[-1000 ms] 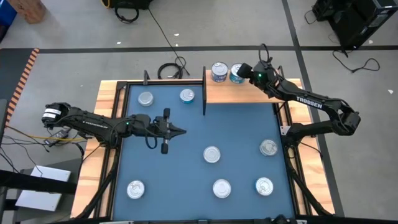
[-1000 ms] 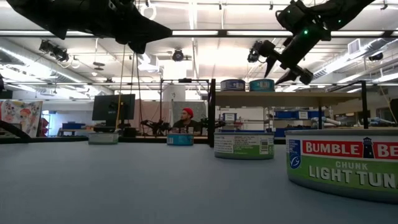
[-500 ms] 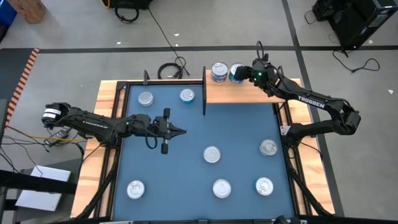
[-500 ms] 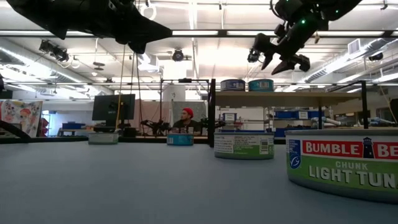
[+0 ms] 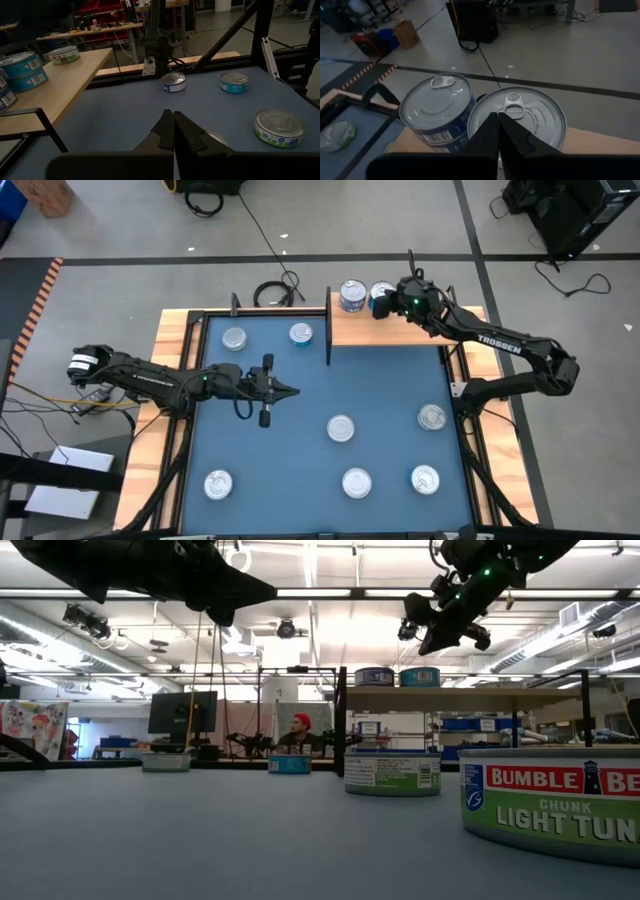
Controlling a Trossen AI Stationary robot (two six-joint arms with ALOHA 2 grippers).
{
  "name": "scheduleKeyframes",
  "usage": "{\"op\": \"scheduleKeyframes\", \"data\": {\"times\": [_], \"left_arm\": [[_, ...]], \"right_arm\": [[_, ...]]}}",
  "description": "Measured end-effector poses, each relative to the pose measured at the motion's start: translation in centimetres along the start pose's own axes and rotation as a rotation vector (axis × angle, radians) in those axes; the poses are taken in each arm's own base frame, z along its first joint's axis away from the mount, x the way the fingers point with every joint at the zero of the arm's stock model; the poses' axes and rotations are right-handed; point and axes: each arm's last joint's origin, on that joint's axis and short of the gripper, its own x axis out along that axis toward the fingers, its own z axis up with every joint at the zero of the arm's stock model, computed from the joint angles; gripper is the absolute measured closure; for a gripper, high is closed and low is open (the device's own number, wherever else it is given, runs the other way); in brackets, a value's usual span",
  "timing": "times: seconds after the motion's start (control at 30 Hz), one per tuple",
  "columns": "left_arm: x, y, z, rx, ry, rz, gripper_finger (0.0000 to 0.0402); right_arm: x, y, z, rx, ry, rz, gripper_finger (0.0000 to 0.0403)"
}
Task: Stack canned seafood by type on shelf
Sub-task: Stack the center light blue tuna can on top of the light blue tuna can on the shelf
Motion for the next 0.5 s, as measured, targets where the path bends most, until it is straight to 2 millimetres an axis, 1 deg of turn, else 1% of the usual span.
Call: {"op": "scheduleKeyframes", "data": {"times": [0.17,0.3,0.4,0.5], "left_arm": [[0.0,0.0,0.1,0.0,-0.008,0.001,0.04],[0.0,0.0,0.1,0.0,-0.009,0.001,0.04],[0.0,0.0,0.1,0.001,-0.009,0.001,0.04],[0.0,0.0,0.1,0.001,-0.009,0.001,0.04]], "right_arm": [[0.8,0.0,-0.5,-0.043,0.033,-0.019,0.0398],[1.2,-0.1,-0.8,-0.058,0.048,-0.029,0.0396],[1.1,0.0,-0.4,-0.086,0.05,-0.029,0.0397],[0.5,0.5,0.6,-0.11,0.044,-0.018,0.0396]]}}
